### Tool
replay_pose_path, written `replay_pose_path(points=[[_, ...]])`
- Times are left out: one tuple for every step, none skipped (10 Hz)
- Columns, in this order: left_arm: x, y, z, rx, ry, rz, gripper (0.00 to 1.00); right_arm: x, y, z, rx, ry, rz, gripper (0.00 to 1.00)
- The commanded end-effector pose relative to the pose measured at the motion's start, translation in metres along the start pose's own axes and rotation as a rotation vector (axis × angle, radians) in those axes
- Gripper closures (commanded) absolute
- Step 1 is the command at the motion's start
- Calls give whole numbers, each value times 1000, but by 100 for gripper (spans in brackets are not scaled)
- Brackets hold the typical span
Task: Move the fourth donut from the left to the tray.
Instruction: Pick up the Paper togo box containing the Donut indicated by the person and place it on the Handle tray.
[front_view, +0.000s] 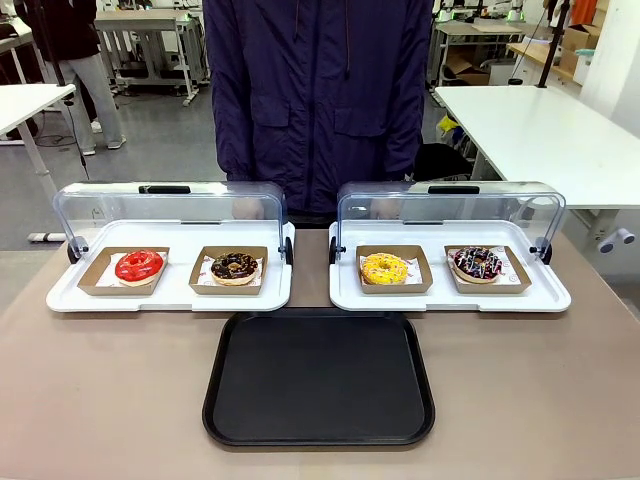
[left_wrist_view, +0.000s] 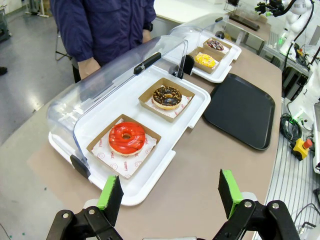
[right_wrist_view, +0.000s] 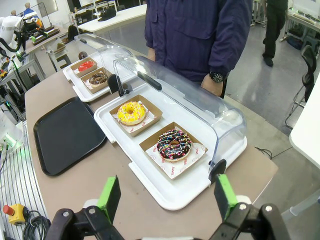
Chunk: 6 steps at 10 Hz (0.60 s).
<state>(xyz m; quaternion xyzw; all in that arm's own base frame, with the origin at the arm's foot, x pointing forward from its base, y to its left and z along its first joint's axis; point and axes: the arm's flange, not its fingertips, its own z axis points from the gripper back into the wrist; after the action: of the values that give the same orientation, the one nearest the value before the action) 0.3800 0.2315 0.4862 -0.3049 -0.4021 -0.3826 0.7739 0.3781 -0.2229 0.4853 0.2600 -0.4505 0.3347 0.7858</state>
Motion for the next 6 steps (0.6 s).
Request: replay_pose_path(points=[[1, 0, 1, -5, -9, -7, 0, 2, -4, -1, -1, -34, 25, 0], [1, 0, 1, -5, -9, -7, 0, 2, -4, -1, -1, -34, 25, 0], [1, 0, 1, -5, -9, -7, 0, 2, -4, -1, -1, -34, 25, 0], [1, 0, 1, -5, -9, -7, 0, 2, -4, -1, -1, -34, 25, 0], [1, 0, 1, -5, -9, -7, 0, 2, -4, -1, -1, -34, 25, 0], [1, 0, 1, -5, -9, -7, 0, 2, -4, -1, -1, -34, 25, 0]])
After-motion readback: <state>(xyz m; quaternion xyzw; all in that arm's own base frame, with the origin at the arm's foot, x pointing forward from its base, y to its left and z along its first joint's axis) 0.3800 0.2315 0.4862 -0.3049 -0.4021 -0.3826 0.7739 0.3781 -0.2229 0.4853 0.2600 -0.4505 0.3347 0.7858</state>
